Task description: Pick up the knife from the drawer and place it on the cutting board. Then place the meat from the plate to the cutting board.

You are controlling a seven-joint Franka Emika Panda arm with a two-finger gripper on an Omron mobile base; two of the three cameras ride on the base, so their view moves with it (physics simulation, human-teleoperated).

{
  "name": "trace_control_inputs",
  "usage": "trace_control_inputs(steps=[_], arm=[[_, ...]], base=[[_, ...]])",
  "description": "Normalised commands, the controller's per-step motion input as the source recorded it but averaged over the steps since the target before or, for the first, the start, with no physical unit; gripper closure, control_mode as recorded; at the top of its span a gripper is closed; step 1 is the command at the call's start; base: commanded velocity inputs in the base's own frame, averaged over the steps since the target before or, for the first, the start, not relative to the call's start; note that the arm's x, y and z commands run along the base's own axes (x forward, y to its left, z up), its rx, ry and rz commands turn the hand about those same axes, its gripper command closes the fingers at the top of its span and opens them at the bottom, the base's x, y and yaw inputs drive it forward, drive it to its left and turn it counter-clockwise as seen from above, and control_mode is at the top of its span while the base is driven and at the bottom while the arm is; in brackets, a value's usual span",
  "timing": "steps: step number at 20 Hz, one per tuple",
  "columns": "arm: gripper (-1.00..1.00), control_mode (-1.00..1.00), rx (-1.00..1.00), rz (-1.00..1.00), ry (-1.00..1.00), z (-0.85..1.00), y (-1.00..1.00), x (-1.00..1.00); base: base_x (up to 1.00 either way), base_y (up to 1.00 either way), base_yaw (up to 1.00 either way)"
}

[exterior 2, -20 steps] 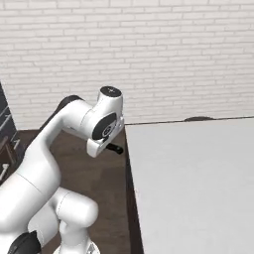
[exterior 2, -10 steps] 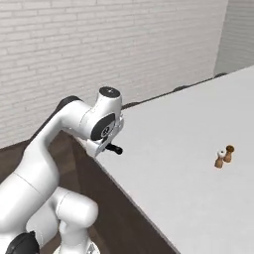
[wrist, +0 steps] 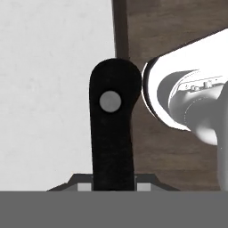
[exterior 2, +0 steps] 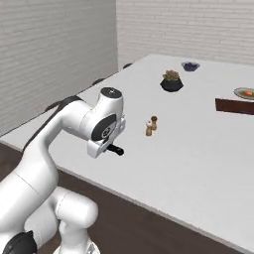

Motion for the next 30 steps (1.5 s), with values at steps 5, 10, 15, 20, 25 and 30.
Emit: trace_control_inputs(steps=[5, 10, 15, 20, 25, 30], arm=[[1.00, 1.00, 0.00, 0.00, 0.00, 0.00, 0.00, 0.00], [1.00, 1.00, 0.00, 0.00, 0.00, 0.00, 0.00, 0.00], [1.00, 1.00, 0.00, 0.00, 0.00, 0.00, 0.00, 0.00], [1.00, 1.00, 0.00, 0.00, 0.00, 0.00, 0.00, 0.00], [1.00, 1.00, 0.00, 0.00, 0.00, 0.00, 0.00, 0.00], [1.00, 1.00, 0.00, 0.00, 0.00, 0.00, 0.00, 0.00]], base=[[-0.29, -0.75, -0.46], [-0.32, -1.00, -0.13], [-0.28, -1.00, 0.00], [-0.18, -1.00, 0.00], [-0.07, -1.00, 0.10], [0.00, -1.00, 0.37]])
